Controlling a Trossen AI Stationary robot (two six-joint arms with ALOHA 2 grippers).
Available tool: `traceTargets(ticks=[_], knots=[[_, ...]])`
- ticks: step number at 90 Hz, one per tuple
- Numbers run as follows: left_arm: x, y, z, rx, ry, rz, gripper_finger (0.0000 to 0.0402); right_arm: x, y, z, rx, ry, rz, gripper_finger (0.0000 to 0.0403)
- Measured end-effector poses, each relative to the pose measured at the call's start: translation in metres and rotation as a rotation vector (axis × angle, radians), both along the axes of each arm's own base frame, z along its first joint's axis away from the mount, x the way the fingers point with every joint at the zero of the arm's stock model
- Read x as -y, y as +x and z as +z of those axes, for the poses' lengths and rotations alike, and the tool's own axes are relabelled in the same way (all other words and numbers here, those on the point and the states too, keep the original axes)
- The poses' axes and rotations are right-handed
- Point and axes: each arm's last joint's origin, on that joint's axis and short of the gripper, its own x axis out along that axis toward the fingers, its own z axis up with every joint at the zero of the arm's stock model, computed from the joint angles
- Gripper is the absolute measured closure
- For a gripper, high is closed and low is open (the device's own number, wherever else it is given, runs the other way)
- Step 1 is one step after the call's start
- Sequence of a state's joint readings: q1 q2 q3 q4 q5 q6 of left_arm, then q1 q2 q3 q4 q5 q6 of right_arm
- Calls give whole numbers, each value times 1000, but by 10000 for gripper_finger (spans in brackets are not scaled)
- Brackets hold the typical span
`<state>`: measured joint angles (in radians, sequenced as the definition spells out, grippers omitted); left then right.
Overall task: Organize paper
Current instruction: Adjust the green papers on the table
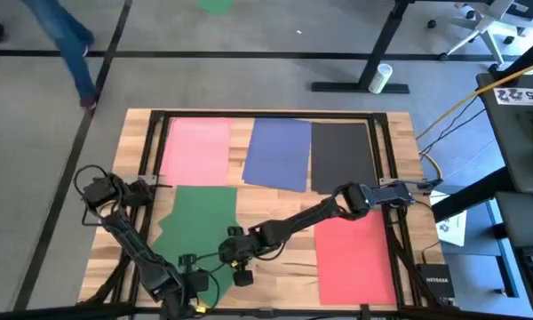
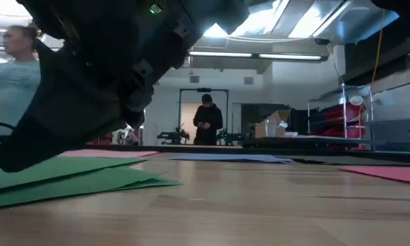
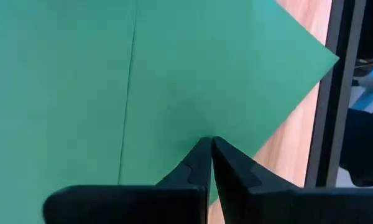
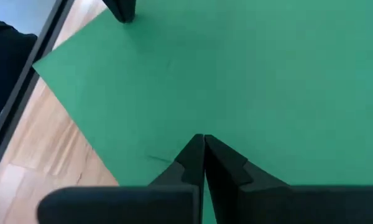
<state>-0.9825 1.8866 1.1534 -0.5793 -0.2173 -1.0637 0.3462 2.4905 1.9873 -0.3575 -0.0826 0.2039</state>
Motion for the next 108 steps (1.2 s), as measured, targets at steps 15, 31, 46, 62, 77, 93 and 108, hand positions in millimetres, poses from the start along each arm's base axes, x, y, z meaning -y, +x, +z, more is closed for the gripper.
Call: traceTargets(ticks=[15, 31, 46, 62, 77, 93, 108], knots=[[0, -1, 0, -5, 4, 0, 402, 1, -3, -2, -36, -13, -1, 403], [0, -2, 0, -9, 6, -1, 402, 1, -6, -5, -85, -1, -9, 403], [1, -3, -1, -12, 11, -4, 402, -1, -7, -5, -91, -2, -5, 403], [1, -5, -1, -17, 12, -5, 402, -15, 0, 13, 39, 4, 19, 403], [1, -5, -1, -17, 12, -6, 402, -22, 3, 24, 107, 25, 25, 403], [2, -5, -1, -16, 10, -7, 402, -18, 1, 6, 79, 16, 17, 403], [2, -5, -1, -17, 9, -8, 402, -19, 0, -10, 34, 33, 28, 403]])
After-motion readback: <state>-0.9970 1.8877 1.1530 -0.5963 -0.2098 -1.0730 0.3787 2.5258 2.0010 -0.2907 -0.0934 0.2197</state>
